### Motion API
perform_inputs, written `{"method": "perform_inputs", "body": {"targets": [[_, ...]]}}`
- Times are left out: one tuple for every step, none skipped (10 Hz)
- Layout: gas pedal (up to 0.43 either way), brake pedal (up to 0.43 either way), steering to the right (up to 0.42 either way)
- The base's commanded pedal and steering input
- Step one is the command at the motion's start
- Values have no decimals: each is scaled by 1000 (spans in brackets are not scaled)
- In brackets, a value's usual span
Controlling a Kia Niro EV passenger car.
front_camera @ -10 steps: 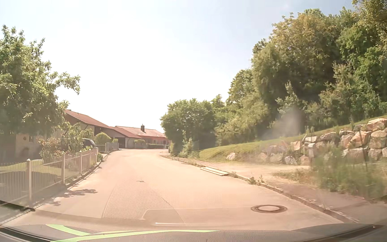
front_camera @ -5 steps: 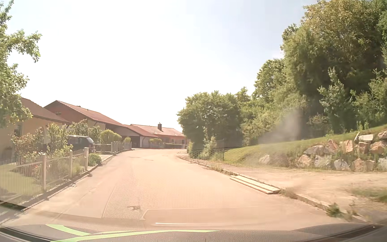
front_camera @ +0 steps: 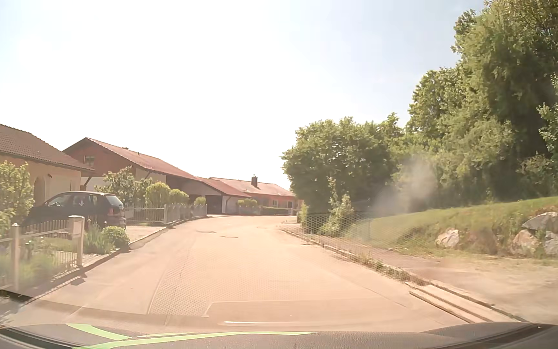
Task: Follow the waypoints while adhering to traffic rules and regulations
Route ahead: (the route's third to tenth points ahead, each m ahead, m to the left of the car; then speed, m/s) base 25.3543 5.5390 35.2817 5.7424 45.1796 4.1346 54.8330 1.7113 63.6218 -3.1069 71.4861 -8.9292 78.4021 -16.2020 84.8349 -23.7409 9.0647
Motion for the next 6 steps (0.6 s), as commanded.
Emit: {"method": "perform_inputs", "body": {"targets": [[79, 0, -56], [79, 0, -53], [79, 0, -52], [79, 0, -50], [79, 0, -44], [79, 0, -37]]}}
